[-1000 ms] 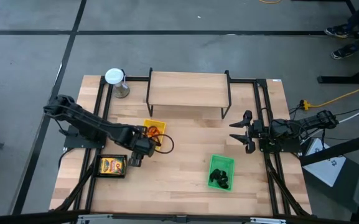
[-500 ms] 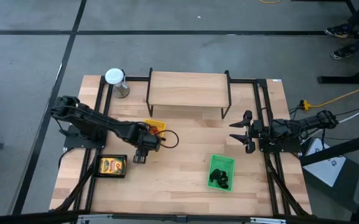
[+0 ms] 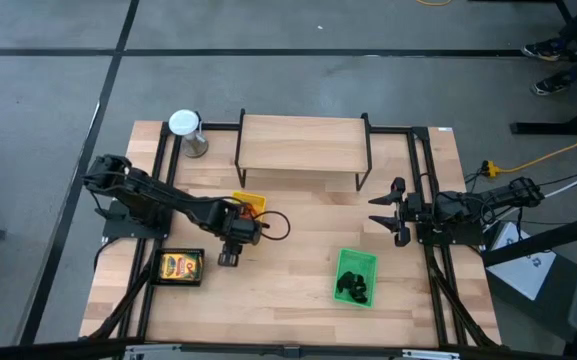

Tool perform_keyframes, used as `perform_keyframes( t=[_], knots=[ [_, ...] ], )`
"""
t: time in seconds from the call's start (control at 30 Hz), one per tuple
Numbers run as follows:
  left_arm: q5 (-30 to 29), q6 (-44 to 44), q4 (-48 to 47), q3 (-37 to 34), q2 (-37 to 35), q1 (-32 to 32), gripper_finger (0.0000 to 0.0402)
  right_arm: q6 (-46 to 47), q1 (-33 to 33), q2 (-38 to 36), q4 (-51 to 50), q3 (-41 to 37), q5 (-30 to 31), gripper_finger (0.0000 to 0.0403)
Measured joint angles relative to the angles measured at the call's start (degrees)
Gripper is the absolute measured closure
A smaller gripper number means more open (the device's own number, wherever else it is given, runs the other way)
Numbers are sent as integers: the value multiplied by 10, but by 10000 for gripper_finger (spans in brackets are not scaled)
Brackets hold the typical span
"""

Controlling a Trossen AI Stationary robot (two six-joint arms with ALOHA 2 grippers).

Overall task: Pick & Place Office Desk Supplies
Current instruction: Put the yellow bin with spring keychains on the shelf

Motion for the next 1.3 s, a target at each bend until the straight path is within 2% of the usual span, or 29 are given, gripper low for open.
perform_keyframes(
  t=[0.33, 0.47, 0.63, 0.8, 0.9, 1.07, 1.3],
  knots=[
    [4, -21, 13, -26, 0, 0, 248, 0, 0, 0, 0, 0, 0, 184],
    [3, -34, 13, -30, 0, 0, 292, 0, 0, 0, 0, 0, 0, 184],
    [4, -43, 16, -30, 0, 0, 384, 0, 0, 0, 0, 0, 0, 184],
    [17, -53, 11, -19, 0, -1, 397, 0, 0, 0, 0, 0, 0, 184],
    [25, -56, -5, 16, 0, -3, 397, 0, 0, 0, 0, 0, 0, 184],
    [34, -48, -49, 113, 0, -9, 398, 0, 0, 0, 0, 0, 0, 184],
    [23, -61, -165, 255, 0, -12, 398, 0, 0, 0, 0, 0, 0, 184]
  ],
)
